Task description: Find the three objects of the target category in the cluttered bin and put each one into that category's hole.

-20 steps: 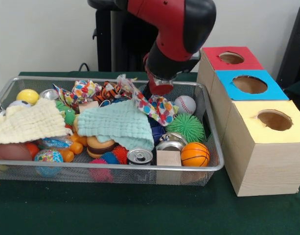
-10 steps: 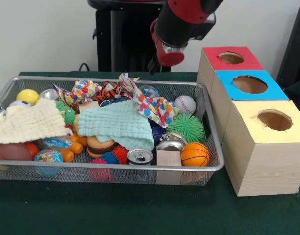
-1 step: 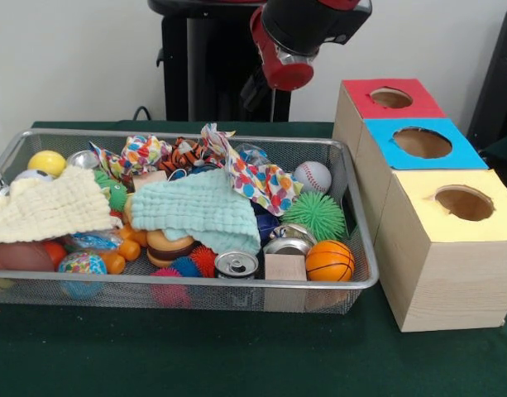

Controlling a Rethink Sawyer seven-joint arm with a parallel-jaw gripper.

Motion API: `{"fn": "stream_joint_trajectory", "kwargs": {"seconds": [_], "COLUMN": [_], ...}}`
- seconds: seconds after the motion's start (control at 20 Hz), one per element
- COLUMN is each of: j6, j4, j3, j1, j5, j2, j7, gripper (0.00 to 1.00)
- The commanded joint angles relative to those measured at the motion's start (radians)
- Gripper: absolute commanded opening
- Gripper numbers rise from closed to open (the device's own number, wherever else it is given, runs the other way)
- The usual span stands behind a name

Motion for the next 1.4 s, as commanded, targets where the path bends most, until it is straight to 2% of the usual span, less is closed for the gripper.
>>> {"fn": "stream_joint_trajectory", "kwargs": {"seconds": [0.05,0.25,0.35,0.55,0.75,0.85,1.15,1.4], "j6": [-0.221,-0.339,-0.353,-0.451,-0.567,-0.588,-0.533,-0.435], "j4": [0.050,0.064,0.068,0.111,0.133,0.142,0.164,0.158], "j3": [0.096,0.091,0.088,0.123,0.137,0.146,0.178,0.181], "j1": [-0.018,0.001,0.003,0.000,-0.005,-0.006,-0.023,-0.028], "j5": [-0.005,0.028,0.039,0.102,0.134,0.145,0.173,0.177], "j2": [0.015,0.036,0.041,0.052,0.078,0.087,0.095,0.099], "j7": [0.105,0.190,0.199,0.235,0.234,0.216,0.150,0.115], "gripper": [1.00,1.00,1.00,1.00,1.00,1.00,1.00,1.00]}}
